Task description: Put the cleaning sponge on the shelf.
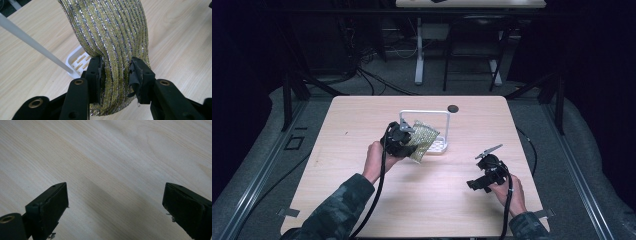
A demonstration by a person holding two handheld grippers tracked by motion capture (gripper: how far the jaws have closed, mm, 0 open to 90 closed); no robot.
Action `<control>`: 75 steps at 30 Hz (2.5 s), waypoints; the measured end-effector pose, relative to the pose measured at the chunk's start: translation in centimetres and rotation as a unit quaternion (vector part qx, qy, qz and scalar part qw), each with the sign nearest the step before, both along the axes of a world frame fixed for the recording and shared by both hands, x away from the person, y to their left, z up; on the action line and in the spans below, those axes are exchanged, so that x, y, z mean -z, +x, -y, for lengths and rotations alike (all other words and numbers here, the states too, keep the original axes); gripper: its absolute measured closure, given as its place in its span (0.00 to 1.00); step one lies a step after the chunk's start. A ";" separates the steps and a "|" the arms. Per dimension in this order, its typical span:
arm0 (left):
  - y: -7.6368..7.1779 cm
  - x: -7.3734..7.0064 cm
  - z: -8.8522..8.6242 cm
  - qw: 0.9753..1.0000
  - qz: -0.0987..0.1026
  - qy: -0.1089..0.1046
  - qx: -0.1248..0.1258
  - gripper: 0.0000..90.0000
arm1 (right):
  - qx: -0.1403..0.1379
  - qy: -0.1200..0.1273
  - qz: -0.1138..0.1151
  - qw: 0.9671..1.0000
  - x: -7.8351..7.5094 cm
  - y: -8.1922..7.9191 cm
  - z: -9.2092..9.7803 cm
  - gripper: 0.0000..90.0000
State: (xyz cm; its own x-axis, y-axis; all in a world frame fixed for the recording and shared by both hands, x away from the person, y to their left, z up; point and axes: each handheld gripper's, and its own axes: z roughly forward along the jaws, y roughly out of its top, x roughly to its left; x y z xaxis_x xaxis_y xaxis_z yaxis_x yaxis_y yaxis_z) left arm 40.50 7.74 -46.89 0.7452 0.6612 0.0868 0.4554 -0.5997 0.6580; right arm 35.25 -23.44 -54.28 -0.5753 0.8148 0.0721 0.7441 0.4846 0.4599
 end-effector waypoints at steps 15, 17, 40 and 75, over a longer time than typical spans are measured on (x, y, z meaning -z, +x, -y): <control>1.3 0.5 1.2 1.000 0.010 0.010 -0.017 0.70 | -0.003 -0.001 -0.001 1.000 -0.1 0.0 0.1 0.07; 1.4 0.7 1.3 1.000 0.012 0.014 -0.020 0.70 | 0.000 0.002 0.000 1.000 0.0 0.0 0.0 0.07; 3.1 2.8 3.6 0.998 0.028 0.037 -0.046 0.70 | -0.003 0.000 -0.002 1.000 0.0 0.0 0.0 0.07; 5.2 5.9 5.2 0.993 0.001 0.082 -0.087 0.59 | -0.005 0.001 -0.003 1.000 0.0 0.0 -0.1 0.07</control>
